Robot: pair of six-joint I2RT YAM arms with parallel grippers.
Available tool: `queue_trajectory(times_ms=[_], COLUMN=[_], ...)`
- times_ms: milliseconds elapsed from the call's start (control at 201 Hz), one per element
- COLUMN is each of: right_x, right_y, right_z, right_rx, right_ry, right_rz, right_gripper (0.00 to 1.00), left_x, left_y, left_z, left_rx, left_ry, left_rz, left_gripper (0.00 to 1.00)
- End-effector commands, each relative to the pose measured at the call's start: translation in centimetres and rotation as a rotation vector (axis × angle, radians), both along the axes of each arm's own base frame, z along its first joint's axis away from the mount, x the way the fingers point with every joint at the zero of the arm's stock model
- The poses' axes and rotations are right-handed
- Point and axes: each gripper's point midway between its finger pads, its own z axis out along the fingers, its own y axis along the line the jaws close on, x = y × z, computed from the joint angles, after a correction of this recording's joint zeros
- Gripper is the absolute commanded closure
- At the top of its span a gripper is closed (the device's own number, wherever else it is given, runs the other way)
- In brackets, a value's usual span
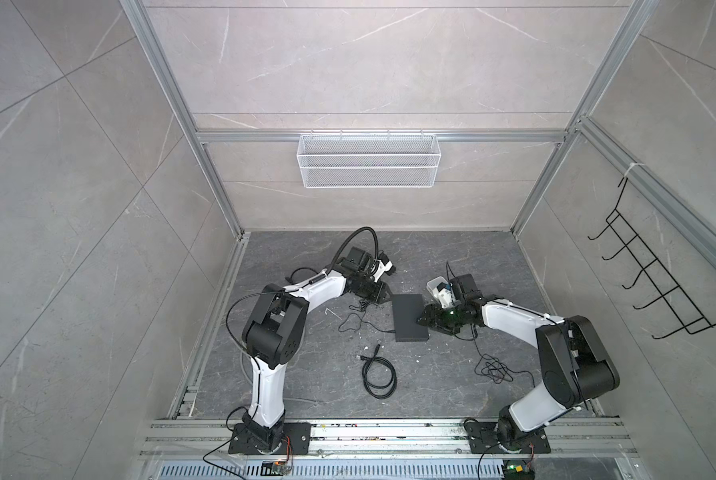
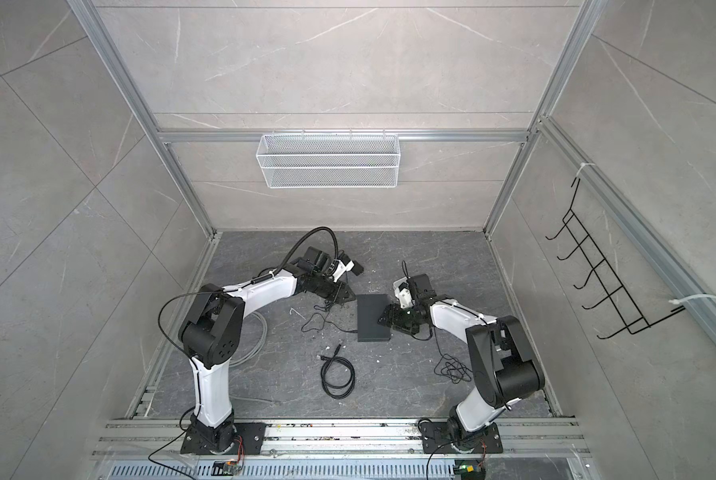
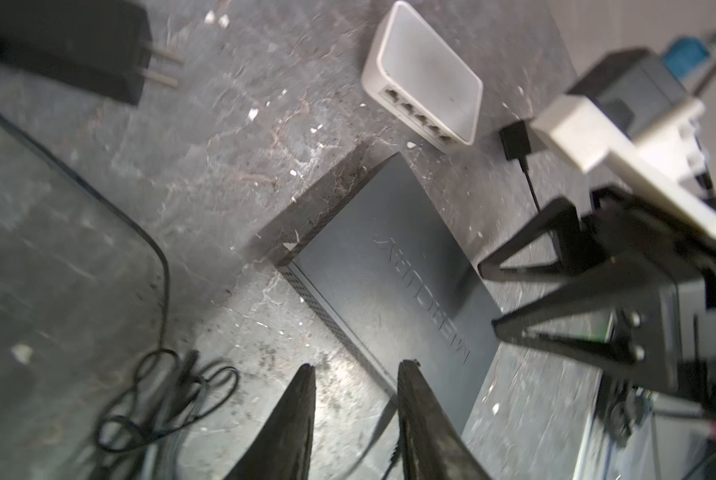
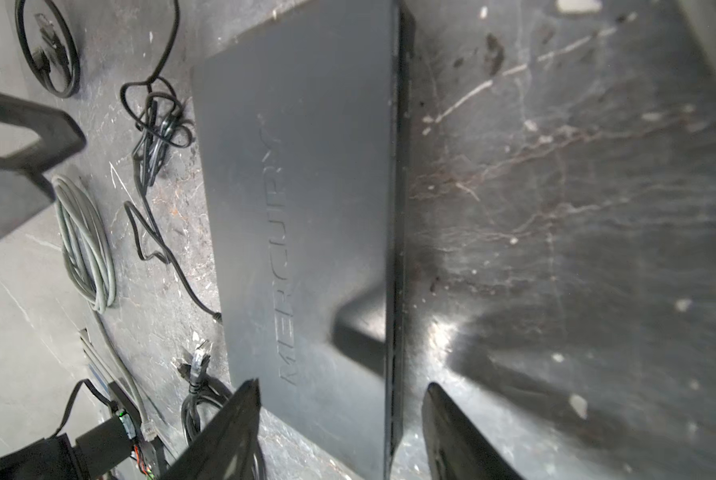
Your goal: Insert the plug into the switch port
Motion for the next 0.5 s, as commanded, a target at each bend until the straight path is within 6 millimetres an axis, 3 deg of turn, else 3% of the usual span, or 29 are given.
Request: queue_trajectory(times_ms=[0, 144, 304, 498], right_x=[-0.3, -0.8, -1.6, -2.3], right_y=[0.3, 0.8, 1.7, 3.2], right_z=[-1.2, -1.8, -2.3, -2.6], right_rx=[0.023, 0.051, 0.086, 0.117], right_ry=[0.041, 0.057, 0.075, 0.078], right_rz=[-0.024, -0.011, 0.016, 0.061], right_gripper=[0.38, 0.43, 0.49, 0.52], left_x=[0.9, 0.3, 0.7, 1.1], left_y=[-0.6, -2.2, -2.5, -3.2], left_z=[-0.8, -2.3, -4.3, -4.6], left_rx=[-0.017, -0.037, 0.008, 0.007], left_ry=[0.089, 0.125, 0.156, 0.159], left_rz=[0.197, 0.178, 0.198, 0.193], left_gripper=[0.63, 0.6, 0.64, 0.68])
